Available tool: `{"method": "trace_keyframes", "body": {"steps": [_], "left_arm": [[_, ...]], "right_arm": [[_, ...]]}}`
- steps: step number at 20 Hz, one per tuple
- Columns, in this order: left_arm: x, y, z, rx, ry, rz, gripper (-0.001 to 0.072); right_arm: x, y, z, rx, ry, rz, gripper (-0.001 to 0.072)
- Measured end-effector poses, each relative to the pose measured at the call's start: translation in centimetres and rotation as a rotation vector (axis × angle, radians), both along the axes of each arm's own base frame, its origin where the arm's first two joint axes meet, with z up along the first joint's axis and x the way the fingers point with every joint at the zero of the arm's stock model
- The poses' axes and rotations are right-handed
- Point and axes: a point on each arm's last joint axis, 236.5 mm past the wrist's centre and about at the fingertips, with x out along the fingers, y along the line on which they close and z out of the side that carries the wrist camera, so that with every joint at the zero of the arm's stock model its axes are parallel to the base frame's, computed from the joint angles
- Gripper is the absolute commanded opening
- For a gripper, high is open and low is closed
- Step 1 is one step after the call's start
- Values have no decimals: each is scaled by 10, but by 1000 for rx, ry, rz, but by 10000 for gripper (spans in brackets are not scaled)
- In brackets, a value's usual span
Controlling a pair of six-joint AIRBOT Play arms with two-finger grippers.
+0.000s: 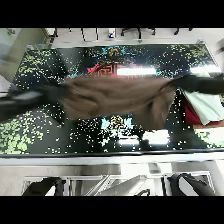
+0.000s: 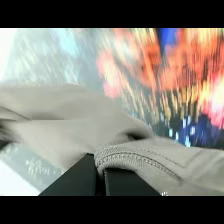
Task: Fold the shirts.
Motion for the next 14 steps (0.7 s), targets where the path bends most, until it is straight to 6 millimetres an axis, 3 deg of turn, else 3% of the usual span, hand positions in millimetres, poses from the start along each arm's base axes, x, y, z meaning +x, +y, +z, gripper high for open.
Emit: {"method": "trace_keyframes", "body": {"steps": [1,3,4,6,8,10,12,14], "left_arm": [[-19,21,49,-11,-127,58,15],[-59,53,121,1,-323,173,15],[-80,65,150,19,-408,233,15],[-101,78,181,74,-490,320,15],[-103,82,194,115,-502,346,15],[-87,82,188,134,-441,315,15],[-60,81,163,137,-322,244,16],[-23,72,116,124,-152,128,16]], "right_arm": [[-17,0,41,-33,-107,-6,18],[-56,6,108,-101,-304,-27,18],[-76,11,135,-129,-392,-43,18],[-110,19,172,-164,-528,-72,18],[-130,24,189,-190,-600,-97,18],[-130,22,187,-189,-593,-107,18],[-115,17,166,-161,-518,-104,17],[-88,11,123,-118,-385,-87,18]]}}
